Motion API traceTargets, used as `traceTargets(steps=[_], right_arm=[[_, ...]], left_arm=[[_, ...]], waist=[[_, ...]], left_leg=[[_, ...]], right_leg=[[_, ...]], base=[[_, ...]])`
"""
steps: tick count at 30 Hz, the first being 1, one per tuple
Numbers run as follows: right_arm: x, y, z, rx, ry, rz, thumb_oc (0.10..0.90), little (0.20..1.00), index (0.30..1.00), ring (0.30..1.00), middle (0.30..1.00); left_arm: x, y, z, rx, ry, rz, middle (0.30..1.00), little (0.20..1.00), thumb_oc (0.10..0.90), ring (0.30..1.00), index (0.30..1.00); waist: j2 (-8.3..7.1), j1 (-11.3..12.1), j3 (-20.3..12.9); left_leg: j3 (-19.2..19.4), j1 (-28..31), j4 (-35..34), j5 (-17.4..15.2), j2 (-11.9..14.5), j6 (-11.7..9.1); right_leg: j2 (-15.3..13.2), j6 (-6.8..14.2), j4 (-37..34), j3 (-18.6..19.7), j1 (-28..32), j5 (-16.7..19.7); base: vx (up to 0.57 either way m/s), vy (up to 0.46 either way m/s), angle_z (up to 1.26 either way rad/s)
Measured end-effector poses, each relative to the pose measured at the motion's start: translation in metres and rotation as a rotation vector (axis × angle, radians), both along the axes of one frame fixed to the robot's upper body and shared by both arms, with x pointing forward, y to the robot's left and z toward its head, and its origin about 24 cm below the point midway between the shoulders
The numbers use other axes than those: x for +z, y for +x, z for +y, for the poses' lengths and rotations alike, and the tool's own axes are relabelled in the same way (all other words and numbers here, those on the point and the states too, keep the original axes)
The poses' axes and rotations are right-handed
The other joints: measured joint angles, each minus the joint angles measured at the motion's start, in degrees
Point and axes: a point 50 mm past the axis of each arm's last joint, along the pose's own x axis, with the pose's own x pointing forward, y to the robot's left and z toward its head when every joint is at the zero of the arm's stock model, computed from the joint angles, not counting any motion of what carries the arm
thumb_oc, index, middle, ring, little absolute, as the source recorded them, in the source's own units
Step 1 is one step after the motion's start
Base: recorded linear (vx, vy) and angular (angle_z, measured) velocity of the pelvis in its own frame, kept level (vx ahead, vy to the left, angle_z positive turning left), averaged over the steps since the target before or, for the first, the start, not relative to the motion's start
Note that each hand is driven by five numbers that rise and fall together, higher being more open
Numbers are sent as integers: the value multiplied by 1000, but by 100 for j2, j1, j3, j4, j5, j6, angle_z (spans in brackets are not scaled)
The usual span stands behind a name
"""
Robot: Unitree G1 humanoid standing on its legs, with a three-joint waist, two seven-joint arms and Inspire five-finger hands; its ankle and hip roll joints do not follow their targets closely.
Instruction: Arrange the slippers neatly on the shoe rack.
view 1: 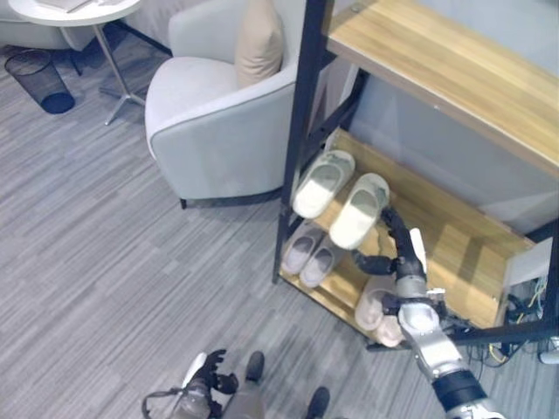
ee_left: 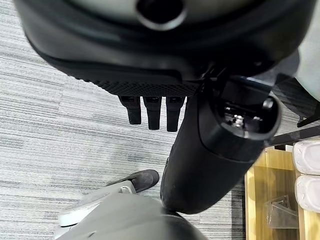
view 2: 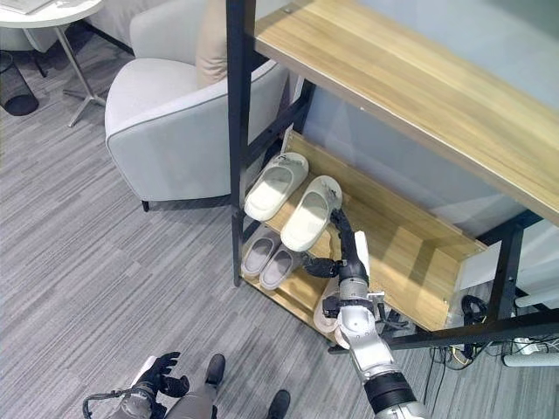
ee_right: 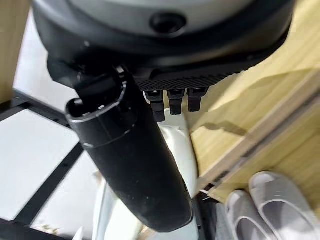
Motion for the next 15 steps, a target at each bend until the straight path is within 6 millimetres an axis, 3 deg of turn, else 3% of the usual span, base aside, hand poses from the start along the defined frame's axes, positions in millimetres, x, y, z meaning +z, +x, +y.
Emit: traceTargets(steps=[7,15], right_arm=[[-7,1,-4,-37,80,32,800,900,900,900,900],[-2,18,-4,-63,185,38,800,900,900,900,900]], left_arm=[[0,-2,3,4,11,5,900,900,800,900,900],[-1,-4,4,6,15,11,900,900,800,900,900]], waist=[[-64,15,-42],[-72,29,-48]], left_leg=[[-38,-39,1,2,-10,2],[-52,-115,21,3,-13,3]], right_leg=[[-2,1,0,-40,-19,0],[-2,2,0,-53,-78,1]], base=[[3,12,3],[0,0,0]])
